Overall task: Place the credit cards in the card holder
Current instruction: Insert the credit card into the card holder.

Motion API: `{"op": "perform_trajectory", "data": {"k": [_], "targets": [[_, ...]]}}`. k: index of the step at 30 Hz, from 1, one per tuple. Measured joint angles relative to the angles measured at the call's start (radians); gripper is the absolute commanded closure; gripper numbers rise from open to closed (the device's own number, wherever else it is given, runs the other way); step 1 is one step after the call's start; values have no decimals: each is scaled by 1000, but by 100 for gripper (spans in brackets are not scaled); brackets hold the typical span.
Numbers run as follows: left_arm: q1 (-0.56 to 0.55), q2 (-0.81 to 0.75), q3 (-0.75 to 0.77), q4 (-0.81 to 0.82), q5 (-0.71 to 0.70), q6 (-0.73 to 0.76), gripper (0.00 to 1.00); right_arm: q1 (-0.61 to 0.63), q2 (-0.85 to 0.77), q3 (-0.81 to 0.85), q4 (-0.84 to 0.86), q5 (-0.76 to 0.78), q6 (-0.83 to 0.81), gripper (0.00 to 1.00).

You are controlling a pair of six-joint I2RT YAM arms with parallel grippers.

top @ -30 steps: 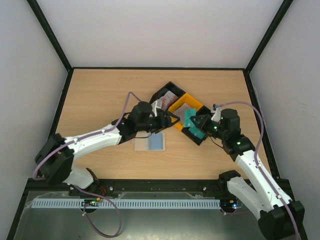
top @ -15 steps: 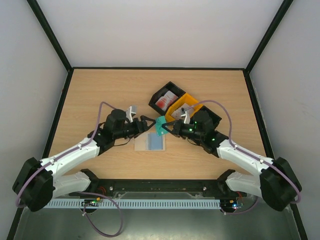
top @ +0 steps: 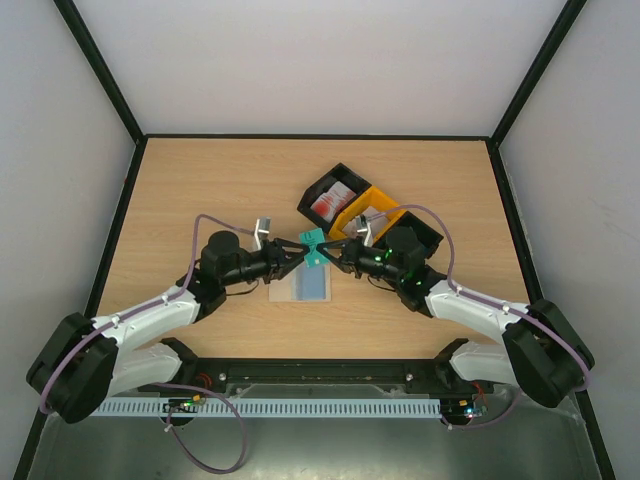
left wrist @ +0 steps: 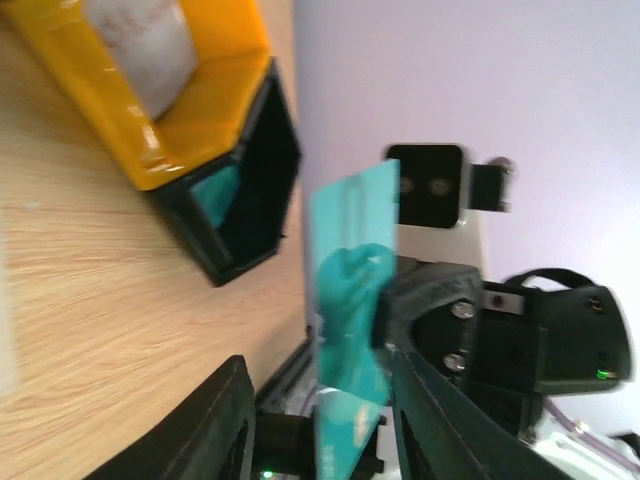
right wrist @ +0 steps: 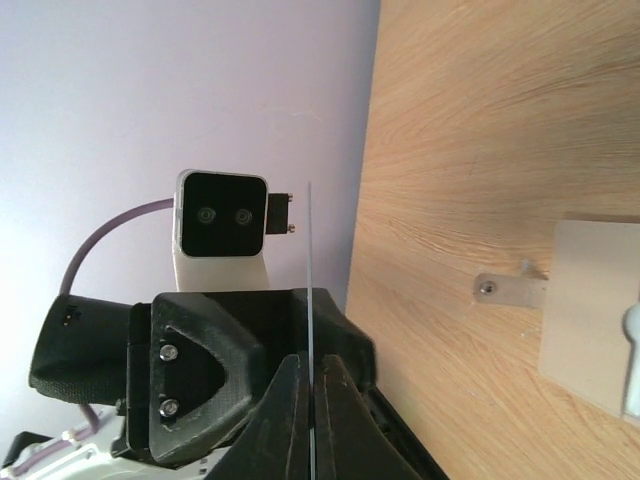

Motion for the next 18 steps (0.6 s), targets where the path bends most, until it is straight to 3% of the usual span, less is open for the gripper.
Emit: {"op": "perform_trajectory", "data": {"k": [7,10,11,14,18], "targets": [[0,8,0,132,39,-68,94,0,0,-33,108,3,83,98],[2,25,0,147,46,-66,98,0,0,-35,130,6,101,97],[3,29,1,156,48,-66,98,0,1,-38,129,9,106,94],[3,35,1,159,53,-58,98,-1,3,-43,124,11,110,68],[20,35,5,94,56,9,97,3,3,-36,37,27,48,54]]}}
